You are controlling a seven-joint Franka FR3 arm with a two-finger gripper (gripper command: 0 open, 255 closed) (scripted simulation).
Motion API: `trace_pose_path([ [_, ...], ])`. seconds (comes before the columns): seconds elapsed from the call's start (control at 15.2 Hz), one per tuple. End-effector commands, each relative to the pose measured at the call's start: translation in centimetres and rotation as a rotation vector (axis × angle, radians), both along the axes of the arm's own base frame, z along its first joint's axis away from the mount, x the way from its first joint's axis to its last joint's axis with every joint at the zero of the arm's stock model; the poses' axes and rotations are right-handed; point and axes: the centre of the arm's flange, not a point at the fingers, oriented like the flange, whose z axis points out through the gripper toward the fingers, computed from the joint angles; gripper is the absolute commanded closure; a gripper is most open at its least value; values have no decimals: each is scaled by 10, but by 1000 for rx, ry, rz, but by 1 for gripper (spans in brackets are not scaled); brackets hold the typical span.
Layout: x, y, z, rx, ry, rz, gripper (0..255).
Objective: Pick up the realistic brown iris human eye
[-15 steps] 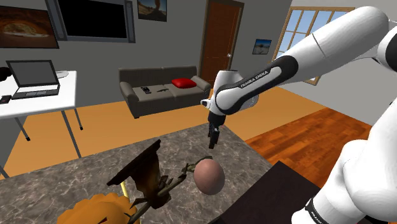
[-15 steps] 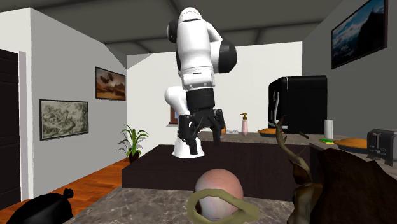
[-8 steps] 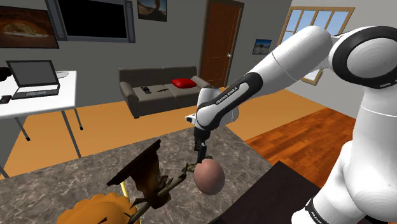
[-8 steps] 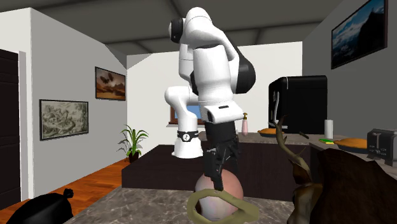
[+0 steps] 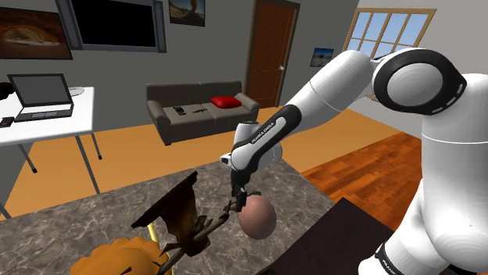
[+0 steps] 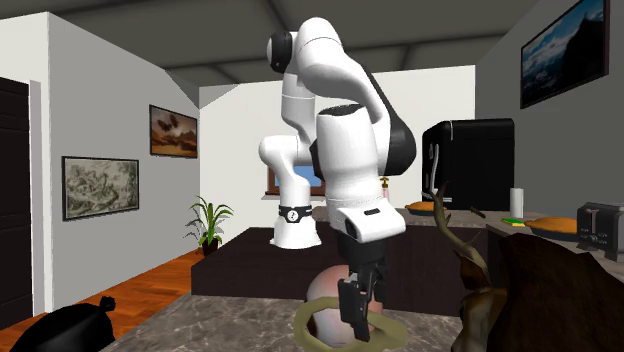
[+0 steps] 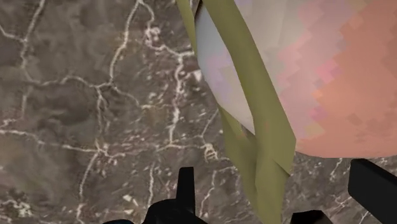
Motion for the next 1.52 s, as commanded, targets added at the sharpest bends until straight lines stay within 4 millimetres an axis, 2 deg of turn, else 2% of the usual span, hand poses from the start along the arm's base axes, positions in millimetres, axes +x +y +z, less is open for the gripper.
trace_pose_path([
  [0.0, -1, 0, -10, 0, 0, 0, 0],
  [0.2, -1, 0, -13, 0, 0, 1, 0],
  [0.26, -1, 1, -14, 0, 0, 1, 255],
  [0.86, -1, 0, -13, 0, 0, 0, 255],
  [1.45, -1, 0, 34, 0, 0, 0, 255],
])
